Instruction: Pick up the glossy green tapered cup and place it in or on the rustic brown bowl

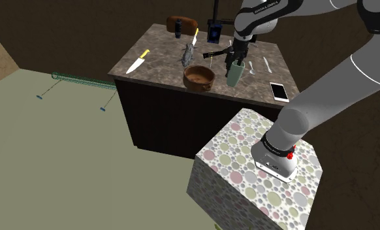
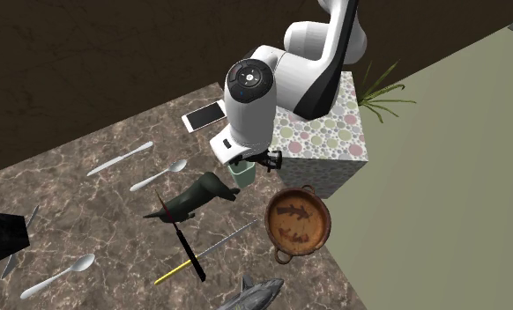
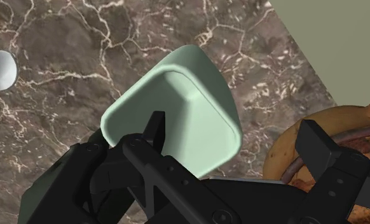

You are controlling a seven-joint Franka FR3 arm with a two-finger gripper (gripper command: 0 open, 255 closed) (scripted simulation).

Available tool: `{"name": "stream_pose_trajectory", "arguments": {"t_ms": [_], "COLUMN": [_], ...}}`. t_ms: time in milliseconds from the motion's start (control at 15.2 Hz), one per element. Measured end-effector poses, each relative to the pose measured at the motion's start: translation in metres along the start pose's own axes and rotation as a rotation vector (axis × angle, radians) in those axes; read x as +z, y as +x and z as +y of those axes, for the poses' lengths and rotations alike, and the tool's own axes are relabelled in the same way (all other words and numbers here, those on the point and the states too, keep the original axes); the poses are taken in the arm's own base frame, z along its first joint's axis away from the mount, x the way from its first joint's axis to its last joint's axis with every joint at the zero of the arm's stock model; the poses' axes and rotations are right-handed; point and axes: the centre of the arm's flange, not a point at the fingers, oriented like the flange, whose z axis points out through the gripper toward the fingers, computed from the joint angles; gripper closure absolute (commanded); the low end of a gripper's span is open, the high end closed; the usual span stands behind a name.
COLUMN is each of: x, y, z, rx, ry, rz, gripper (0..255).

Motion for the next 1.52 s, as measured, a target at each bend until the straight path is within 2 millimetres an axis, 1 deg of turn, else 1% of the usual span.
{"name": "stream_pose_trajectory", "arguments": {"t_ms": [660, 858, 1518], "x": [0.0, -0.011, -0.062], "y": [0.0, -0.001, -0.001], "z": [0.0, 0.0, 0.001], "rx": [0.0, 0.0, 0.0], "ry": [0.0, 0.0, 0.0], "rz": [0.0, 0.0, 0.0], "gripper": [255, 255, 255]}}
